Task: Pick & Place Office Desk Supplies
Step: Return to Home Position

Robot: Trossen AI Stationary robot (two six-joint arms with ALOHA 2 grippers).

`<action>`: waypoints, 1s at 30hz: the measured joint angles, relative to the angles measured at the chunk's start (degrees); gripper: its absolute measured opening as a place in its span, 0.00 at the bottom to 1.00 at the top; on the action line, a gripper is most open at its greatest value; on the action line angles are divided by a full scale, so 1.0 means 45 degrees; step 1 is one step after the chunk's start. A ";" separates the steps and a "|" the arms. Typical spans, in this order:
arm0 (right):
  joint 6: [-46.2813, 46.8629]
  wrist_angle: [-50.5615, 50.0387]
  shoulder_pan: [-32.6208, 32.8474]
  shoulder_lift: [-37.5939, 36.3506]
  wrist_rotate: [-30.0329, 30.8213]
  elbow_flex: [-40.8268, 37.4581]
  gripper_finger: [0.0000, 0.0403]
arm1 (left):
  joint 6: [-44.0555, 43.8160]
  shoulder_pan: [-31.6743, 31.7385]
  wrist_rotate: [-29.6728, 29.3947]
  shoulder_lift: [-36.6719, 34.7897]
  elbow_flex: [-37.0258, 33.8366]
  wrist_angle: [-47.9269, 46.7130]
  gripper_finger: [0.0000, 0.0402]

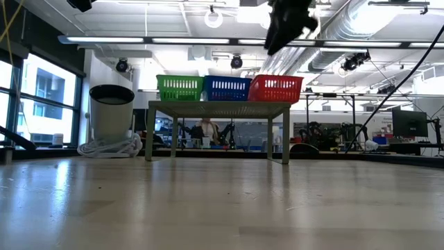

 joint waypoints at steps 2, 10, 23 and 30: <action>0.0297 -0.0579 0.0615 -0.0373 -0.0261 0.0074 0.48 | 0.0001 -0.0008 0.0000 0.0000 0.0000 0.0021 0.25; 0.3629 -0.2791 0.3334 -0.1712 -0.2927 0.0083 0.37 | 0.0363 0.0123 -0.0195 0.0053 -0.0003 0.0039 0.25; 0.7963 -0.3737 0.7123 -0.5811 -0.5037 -0.1290 0.01 | 0.2092 0.2056 -0.1093 -0.0095 -0.0005 0.0078 0.22; 0.6369 0.1473 0.6750 -1.1267 -0.5043 -0.6102 0.01 | 0.2713 0.2578 -0.1091 -0.0951 -0.0005 -0.0035 0.17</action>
